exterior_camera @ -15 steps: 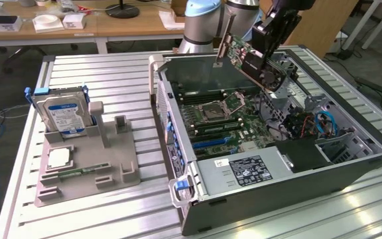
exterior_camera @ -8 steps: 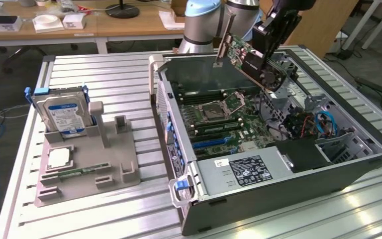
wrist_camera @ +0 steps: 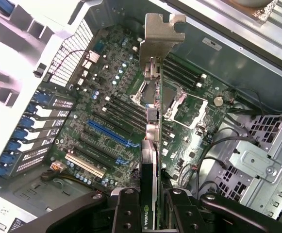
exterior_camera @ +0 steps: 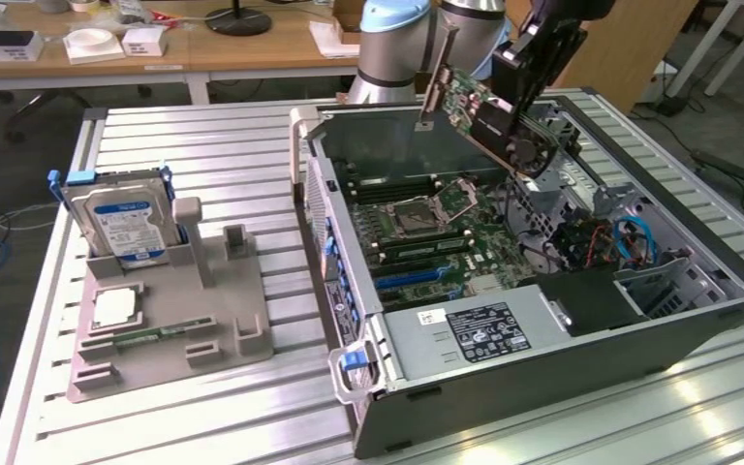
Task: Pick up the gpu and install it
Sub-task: 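Insert the gpu into the slot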
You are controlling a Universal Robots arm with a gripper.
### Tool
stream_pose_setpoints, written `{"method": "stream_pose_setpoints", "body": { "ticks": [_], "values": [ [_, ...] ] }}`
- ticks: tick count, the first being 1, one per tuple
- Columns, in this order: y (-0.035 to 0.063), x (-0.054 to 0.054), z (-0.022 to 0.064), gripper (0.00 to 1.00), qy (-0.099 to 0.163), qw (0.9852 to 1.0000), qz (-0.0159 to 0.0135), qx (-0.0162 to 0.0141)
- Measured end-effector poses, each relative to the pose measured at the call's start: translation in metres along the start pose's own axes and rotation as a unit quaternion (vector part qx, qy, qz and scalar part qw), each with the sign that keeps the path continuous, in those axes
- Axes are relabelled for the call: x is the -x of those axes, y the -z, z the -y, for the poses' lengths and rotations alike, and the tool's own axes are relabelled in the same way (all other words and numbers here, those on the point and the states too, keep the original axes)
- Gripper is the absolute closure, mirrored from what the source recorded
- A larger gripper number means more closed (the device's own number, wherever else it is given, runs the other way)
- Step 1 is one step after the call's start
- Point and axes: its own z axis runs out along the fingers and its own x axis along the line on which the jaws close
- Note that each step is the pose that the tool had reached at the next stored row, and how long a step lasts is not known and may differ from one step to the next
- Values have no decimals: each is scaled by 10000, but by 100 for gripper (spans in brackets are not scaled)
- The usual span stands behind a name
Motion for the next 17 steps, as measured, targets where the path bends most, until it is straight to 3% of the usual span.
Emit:
{"method": "stream_pose_setpoints", "body": {
  "ticks": [5,17],
  "values": [
    [0,0,1,74,78,10000,3,16],
    [0,0,2,74,580,9983,-28,19]
  ]
}}
